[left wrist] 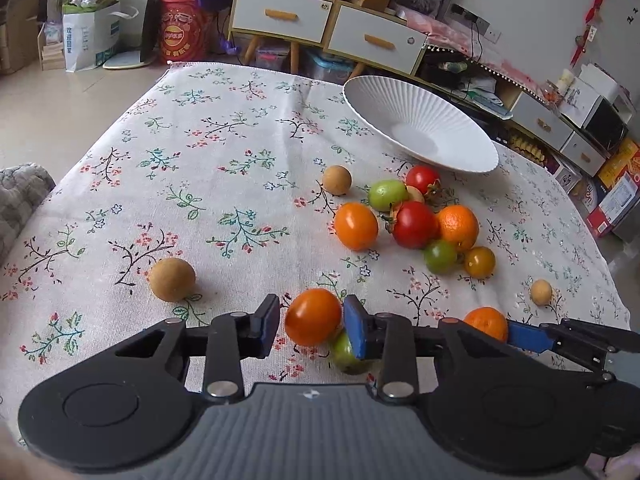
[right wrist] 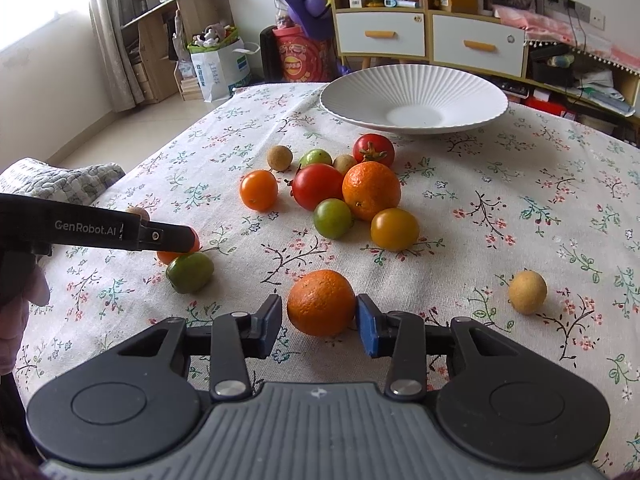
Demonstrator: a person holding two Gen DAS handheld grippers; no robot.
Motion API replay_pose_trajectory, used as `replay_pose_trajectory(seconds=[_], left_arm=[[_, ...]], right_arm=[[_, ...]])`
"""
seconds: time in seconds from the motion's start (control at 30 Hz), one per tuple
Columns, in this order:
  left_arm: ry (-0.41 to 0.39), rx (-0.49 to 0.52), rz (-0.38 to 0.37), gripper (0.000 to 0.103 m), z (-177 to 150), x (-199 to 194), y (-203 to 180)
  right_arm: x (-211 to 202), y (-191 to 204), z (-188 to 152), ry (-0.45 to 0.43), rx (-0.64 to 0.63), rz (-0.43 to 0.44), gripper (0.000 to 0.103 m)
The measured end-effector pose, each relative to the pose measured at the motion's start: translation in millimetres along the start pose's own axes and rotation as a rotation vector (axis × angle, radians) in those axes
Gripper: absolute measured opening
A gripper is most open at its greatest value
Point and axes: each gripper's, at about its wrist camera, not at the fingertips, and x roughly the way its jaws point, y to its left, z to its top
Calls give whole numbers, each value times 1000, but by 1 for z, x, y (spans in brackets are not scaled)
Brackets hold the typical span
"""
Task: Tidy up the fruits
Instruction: 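Grasp an orange tomato with the left tool while the right tool grasps a tangerine, then carry both fruits over the white bowl and open both tools to drop them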
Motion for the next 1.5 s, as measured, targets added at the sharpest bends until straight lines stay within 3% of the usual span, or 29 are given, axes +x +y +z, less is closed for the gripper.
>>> replay_pose_trajectory(seconds=[0.13, 0.2, 0.23, 0.8, 1.2, 1.5], left_arm=[[19, 5, 24, 29, 1, 3, 1], [47, 5, 42, 24, 0, 6, 3], [46, 0, 41, 23, -1, 7, 4], [-23, 20, 9, 21, 6, 3, -13], [-54, 140, -27, 21, 41, 8, -57], [-47, 183, -88, 21, 77, 29, -75]], right_arm=[[0, 2, 0, -4, -15, 4, 38], [0, 2, 0, -4, -19, 4, 36], [0, 2, 0, -5, -19, 6, 32], [-6, -8, 10, -27, 49, 15, 31], [-7, -43, 61, -36, 147, -22, 31], [1, -61, 100, -78, 83, -9, 31]])
